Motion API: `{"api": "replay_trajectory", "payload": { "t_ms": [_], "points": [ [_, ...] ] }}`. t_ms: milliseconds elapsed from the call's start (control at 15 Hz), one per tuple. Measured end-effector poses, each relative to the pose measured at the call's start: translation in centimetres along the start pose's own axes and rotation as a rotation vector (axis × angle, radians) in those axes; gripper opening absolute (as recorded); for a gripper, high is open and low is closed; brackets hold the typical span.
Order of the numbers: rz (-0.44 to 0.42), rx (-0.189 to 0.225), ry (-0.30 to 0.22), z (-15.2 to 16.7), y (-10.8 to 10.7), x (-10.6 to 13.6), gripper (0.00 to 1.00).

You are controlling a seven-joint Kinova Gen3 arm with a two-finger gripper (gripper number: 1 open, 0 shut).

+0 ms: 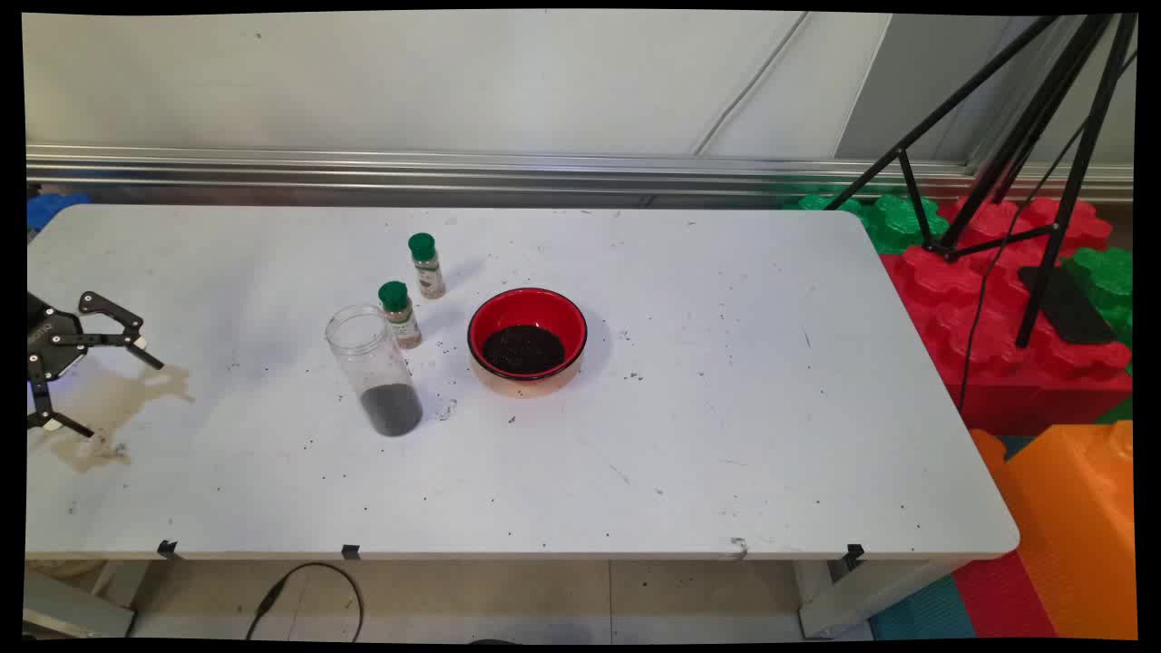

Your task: Pick up the black seasoning powder from the table

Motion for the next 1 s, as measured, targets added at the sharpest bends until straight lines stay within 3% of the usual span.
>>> {"api": "replay_trajectory", "payload": {
  "t_ms": [1000],
  "points": [
    [-0.187,0.092,0.061,2.4,-2.3,4.7,1.00]
  ]
}}
